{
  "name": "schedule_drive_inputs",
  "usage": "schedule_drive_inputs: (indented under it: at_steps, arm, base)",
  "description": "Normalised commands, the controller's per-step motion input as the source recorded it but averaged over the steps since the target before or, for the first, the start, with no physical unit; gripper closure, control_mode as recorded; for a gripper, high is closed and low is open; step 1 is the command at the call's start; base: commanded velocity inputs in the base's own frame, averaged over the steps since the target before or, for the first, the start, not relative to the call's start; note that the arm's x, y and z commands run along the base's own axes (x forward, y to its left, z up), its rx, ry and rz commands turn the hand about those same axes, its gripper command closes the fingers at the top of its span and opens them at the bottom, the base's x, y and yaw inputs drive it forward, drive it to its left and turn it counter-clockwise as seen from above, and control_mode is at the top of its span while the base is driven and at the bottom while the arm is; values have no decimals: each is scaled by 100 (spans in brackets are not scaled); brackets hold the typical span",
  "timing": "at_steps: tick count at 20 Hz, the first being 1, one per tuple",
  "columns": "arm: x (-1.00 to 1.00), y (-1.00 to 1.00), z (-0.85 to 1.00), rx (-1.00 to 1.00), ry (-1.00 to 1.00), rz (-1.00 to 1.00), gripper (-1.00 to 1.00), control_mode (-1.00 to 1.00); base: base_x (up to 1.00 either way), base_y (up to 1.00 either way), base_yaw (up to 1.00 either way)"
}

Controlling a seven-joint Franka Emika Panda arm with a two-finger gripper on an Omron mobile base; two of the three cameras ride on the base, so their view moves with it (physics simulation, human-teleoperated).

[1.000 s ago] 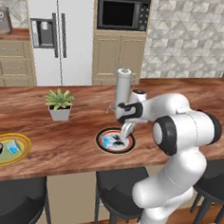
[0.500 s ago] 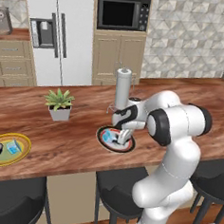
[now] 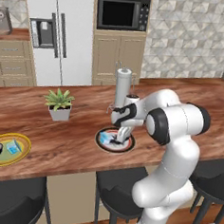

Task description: Place two yogurt containers on each plate.

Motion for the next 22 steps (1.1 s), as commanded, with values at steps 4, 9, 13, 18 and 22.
schedule_drive_inputs:
  at_steps: [4, 9, 13, 18, 22]
  arm:
    - [0, 3, 20, -4, 0, 0, -100, -100]
    - [0, 0, 17, -6, 0, 0, -100, -100]
    - [0, 1, 13, -7, 0, 0, -100, -100]
    - [-3, 0, 26, -5, 0, 0, -100, -100]
    - [-51, -4, 80, 3, -14, 0, -100, -100]
  base:
    - [0, 0, 0]
    - [0, 0, 0]
    - [0, 0, 0]
    - [0, 0, 0]
    - [0, 0, 0]
